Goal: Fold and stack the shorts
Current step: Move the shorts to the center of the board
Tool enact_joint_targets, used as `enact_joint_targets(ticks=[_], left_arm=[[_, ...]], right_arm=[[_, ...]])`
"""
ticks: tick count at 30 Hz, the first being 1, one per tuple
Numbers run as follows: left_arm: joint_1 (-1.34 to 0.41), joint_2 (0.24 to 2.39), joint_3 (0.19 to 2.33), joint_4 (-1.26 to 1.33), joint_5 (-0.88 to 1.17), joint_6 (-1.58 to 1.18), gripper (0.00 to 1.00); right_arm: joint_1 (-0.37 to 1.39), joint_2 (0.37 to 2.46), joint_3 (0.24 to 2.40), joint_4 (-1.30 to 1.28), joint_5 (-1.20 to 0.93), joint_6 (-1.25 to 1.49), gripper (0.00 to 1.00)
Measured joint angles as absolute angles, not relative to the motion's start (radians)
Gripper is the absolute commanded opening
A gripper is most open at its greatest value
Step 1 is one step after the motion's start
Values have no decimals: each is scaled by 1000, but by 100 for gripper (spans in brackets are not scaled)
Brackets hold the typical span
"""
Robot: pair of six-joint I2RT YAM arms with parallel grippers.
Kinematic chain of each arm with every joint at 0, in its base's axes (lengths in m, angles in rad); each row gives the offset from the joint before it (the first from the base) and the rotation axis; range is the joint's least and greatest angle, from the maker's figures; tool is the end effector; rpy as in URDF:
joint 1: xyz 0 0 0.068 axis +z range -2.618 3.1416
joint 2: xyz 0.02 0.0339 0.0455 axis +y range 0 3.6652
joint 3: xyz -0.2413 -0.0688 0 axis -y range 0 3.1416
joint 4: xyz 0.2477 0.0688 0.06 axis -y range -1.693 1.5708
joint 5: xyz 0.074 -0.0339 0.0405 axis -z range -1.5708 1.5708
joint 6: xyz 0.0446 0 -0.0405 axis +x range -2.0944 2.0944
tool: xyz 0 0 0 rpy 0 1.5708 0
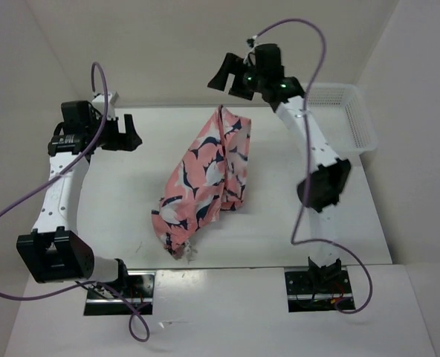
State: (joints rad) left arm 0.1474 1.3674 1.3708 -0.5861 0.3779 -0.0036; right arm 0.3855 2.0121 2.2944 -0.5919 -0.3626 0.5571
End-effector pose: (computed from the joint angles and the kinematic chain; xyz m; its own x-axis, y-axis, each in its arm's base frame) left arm 0.3142 0.0300 0.3471 -0.5449 -0.0843 -0.8342 0.1663 0.9643 -0.2060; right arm 0.4151 0.1855 0.4231 -0.5910 0.2937 -0.7513 -0.4149 0.6881 0.5953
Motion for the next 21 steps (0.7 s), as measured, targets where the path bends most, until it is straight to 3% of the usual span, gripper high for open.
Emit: enact_joint_targets(ticks=[3, 6, 10, 17, 21], left_arm=[[139, 1378, 1394, -601, 379, -4, 99], [122, 1374, 1397, -603, 384, -4, 99], [91, 1334, 1320, -599, 414, -4, 97], [-7, 1235, 1156, -668, 421, -4, 96], [-35, 1225, 1145, -696, 404, -4, 96]], right_arm=[[381, 2365, 2648, -809, -260, 535, 100], [383, 2542, 2833, -1026, -159, 517, 100], [399, 2507, 2820, -1165, -53, 506, 100], [445, 2291, 2819, -1193, 21, 490, 100], [447, 2064, 2651, -1168, 76, 472, 100]])
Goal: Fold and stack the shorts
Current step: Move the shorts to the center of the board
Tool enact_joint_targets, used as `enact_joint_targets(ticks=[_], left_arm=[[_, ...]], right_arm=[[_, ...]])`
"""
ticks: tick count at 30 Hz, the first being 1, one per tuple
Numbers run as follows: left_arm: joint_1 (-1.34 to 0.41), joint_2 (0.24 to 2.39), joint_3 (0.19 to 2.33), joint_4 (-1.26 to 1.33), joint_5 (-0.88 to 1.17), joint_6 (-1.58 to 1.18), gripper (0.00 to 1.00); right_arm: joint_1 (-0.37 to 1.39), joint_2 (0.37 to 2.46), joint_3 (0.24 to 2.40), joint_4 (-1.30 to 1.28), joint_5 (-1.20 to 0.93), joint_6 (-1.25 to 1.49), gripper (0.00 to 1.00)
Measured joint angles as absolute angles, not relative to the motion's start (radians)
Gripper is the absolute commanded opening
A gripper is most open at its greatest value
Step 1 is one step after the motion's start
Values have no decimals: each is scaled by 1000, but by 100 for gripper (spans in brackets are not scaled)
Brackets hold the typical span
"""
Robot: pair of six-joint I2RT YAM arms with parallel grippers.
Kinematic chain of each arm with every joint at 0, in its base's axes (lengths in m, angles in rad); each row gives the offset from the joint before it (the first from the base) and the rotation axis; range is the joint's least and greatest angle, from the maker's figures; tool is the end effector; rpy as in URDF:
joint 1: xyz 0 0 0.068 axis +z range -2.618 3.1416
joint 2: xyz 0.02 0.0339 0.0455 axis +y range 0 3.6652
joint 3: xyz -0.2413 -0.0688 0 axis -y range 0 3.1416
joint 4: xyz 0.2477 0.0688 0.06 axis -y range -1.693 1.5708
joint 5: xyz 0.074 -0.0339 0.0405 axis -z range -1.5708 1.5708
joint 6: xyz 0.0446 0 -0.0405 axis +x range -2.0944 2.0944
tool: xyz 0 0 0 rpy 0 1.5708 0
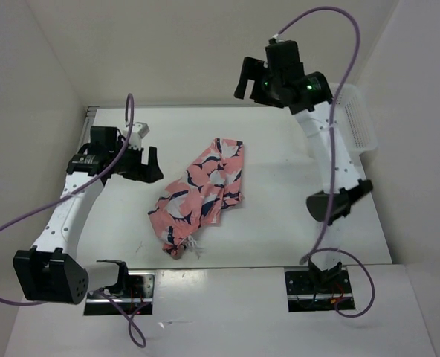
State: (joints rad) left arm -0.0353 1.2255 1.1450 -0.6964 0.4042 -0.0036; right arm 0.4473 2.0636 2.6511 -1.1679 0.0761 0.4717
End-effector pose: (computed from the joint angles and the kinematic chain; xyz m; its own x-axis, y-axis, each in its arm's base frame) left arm 0.2713 -0.0271 0.2998 -0.7018 0.0215 -0.7121 0.3102 0.9090 -0.2783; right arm 0.3676 0.1726 0.4484 -0.6103 0.2097 -0.7639 -0.1085 0.9331 0.3429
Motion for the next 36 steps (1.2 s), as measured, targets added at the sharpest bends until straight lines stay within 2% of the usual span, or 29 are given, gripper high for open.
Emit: enact_joint_targets(ticks=[2, 4, 6, 8, 10, 15, 16, 17, 19, 20, 27, 32, 36], left_arm=[[-47, 1230, 1147, -698, 400, -4, 96], [-65, 1243, 1155, -705, 399, -4, 95], [-91, 1262, 1169, -716, 399, -4, 95], [-118, 1276, 1173, -723, 398, -4, 95], [-145, 1279, 1168, -741, 397, -4, 95], [-223, 1273, 1126, -764, 370, -4, 91], [-245, 1273, 1126, -763, 361, -4, 90], [-271, 1272, 1128, -759, 351, -4, 88], [-325, 1273, 1145, -751, 334, -4, 86], [-346, 1275, 1155, -747, 329, -4, 85], [-482, 1290, 1185, -704, 294, -3, 78], [-487, 1282, 1171, -694, 264, -4, 75], [-487, 1206, 1091, -726, 237, -4, 75]], right_arm=[[447, 1896, 2440, -1100, 122, 455, 100], [436, 1675, 2131, -995, 156, 442, 100], [403, 1460, 1837, -915, 121, 437, 100], [360, 1311, 1660, -894, 96, 443, 100], [371, 1218, 1514, -842, 101, 467, 100], [662, 1202, 1193, -613, 15, 569, 100], [691, 1221, 1144, -575, 2, 591, 97], [712, 1237, 1094, -546, -6, 614, 90], [730, 1254, 1020, -517, 1, 649, 80], [731, 1254, 1001, -509, 12, 662, 79], [739, 1323, 1008, -449, 29, 669, 84], [802, 1430, 959, -371, -60, 662, 89], [820, 1486, 941, -331, -109, 662, 89]])
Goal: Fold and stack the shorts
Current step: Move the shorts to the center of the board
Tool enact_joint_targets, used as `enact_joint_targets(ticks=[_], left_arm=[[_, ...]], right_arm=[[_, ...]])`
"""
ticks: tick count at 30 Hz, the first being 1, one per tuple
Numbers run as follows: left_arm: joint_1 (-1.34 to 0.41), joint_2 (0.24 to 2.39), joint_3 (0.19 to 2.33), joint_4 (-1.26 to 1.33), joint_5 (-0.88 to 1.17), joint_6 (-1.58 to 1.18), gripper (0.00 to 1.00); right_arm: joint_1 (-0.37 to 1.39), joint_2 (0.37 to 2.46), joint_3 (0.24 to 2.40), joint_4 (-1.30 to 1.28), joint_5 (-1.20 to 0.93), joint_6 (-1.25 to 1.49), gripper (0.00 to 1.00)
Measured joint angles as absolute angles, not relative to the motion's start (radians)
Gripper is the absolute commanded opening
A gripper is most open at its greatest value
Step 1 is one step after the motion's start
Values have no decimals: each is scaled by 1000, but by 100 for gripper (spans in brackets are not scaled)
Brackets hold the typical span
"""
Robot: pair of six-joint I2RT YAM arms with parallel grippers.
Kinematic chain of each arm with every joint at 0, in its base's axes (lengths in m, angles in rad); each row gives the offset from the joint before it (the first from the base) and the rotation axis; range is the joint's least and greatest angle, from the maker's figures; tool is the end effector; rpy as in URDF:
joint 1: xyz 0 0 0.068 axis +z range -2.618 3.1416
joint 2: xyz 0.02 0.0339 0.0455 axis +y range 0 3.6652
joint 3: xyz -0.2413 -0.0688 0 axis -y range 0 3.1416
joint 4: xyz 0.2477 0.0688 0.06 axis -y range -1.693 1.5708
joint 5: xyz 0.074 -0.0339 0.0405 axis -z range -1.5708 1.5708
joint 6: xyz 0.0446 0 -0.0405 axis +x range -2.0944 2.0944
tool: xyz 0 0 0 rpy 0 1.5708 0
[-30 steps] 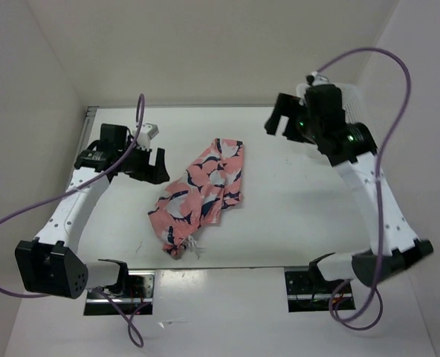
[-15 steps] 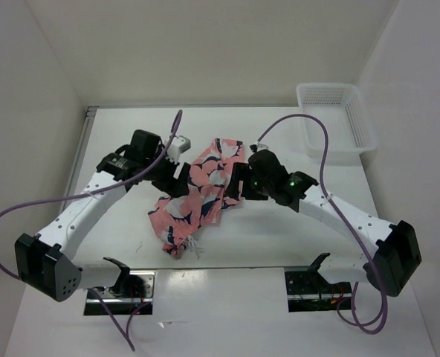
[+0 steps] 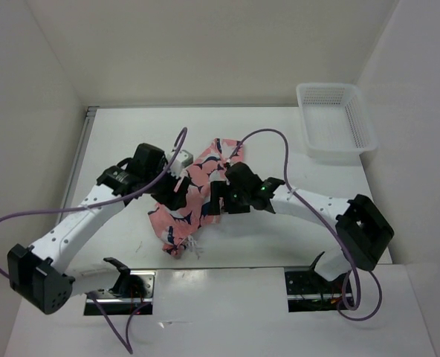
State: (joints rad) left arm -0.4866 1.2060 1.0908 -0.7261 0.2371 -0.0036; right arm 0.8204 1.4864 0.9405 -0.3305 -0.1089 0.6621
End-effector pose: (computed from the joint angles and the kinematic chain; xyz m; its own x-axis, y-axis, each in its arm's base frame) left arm 0.2294 -0.1332 0.2826 -0.6611 0.3458 -0.6659 0.5905 0.7872 -0.1775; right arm 0.2135 0.2361 0.1857 -0.8894 -0.0578 -0.4534 -0.2887 0.8401 0.4593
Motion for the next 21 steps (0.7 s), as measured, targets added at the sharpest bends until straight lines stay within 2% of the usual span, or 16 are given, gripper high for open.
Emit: enact_joint_targets(ticks=[3, 7, 9, 16, 20, 21], left_arm=[[-487, 1106, 1007, -767, 227, -4, 75], [-487, 1021, 962, -818, 221, -4, 77], [-487, 1011, 962, -820, 217, -4, 78], [-487, 1014, 962, -821, 205, -4, 79], [-487, 1014, 962, -821, 195, -3, 79], [-487, 1015, 962, -821, 194, -4, 79]], right_arm=[[822, 1534, 940, -297, -128, 654, 88], [825, 1594, 939, -254, -148, 638, 73], [828, 1623, 939, -229, -154, 631, 73], [831, 1708, 937, -163, -177, 604, 61], [831, 1734, 937, -129, -172, 592, 40], [831, 1734, 937, -122, -167, 590, 27]])
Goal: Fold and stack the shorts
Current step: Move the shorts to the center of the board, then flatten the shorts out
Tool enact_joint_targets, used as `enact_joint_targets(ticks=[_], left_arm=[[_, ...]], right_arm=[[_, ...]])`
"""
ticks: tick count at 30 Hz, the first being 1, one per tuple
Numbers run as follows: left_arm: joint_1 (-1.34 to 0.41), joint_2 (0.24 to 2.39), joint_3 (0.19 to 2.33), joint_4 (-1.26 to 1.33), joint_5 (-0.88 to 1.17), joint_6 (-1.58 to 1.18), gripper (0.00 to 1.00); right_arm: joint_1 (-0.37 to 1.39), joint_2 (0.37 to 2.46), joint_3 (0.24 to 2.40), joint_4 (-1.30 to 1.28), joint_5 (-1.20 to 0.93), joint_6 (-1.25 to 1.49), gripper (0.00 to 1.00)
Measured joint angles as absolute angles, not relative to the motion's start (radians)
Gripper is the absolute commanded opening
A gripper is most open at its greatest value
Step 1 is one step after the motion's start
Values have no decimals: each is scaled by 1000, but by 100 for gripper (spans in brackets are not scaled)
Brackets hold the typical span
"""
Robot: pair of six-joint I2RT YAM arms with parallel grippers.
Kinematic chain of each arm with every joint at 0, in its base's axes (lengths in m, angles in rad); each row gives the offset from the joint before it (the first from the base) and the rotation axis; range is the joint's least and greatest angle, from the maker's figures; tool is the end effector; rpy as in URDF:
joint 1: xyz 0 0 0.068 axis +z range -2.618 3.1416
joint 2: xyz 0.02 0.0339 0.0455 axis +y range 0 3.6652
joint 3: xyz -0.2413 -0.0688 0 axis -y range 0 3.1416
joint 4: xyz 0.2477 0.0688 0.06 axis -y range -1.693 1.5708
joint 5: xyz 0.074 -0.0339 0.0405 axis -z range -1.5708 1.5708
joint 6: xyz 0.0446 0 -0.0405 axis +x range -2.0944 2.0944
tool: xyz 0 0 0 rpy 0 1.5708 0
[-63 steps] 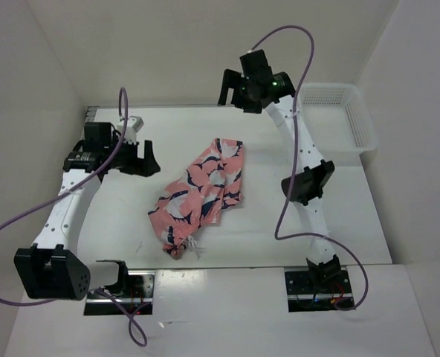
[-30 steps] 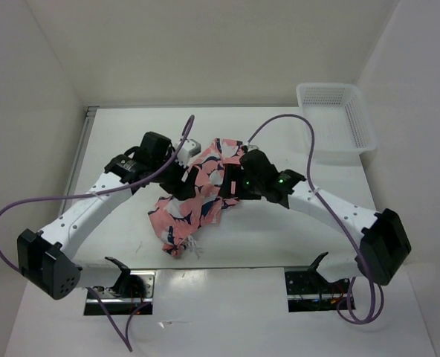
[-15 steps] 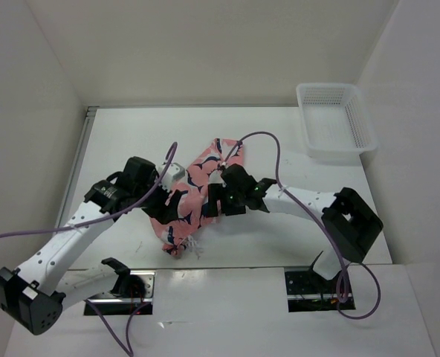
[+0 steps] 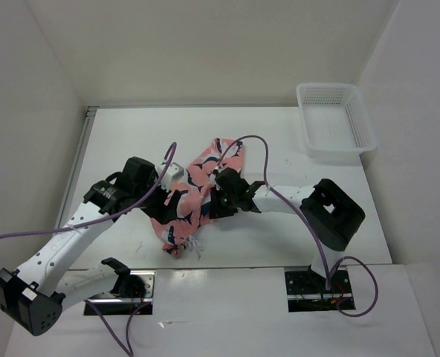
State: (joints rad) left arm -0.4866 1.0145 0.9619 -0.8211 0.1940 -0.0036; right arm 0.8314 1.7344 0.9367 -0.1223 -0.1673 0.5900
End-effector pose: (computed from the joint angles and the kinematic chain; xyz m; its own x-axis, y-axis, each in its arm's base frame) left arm 0.1893 -0.1099 0.2750 -0.6798 0.3556 -0.6415 0.5658 0.8108 -0.1501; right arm 0.2281 0.2612 0.1223 -0.8886 -0.1603 -0.4297 -0.3636 0.8172 0.4471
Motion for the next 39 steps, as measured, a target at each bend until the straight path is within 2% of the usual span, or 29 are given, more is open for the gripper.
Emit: enact_joint_targets(ticks=[3, 4, 11, 16, 26, 31, 39], left_arm=[[-487, 1018, 962, -821, 189, -3, 79], [-487, 1019, 962, -821, 186, -4, 79], [-487, 1044, 980, -822, 174, -3, 84], [-480, 1109, 1080, -831, 134, -3, 86], [-355, 1150, 1345, -783, 146, -4, 86], [-323, 1150, 1340, -771, 216, -3, 86], [-322, 1137, 1210, -762, 286, -4, 86]], right_arm=[[831, 1734, 950, -130, -142, 578, 1], [832, 1731, 964, -150, -133, 572, 0], [832, 1613, 1148, -295, -97, 503, 0], [825, 1501, 1323, -343, -106, 468, 0], [728, 1522, 1565, -385, -154, 430, 0], [698, 1553, 1643, -419, -154, 413, 0], [636, 1641, 1750, -472, -155, 436, 0]])
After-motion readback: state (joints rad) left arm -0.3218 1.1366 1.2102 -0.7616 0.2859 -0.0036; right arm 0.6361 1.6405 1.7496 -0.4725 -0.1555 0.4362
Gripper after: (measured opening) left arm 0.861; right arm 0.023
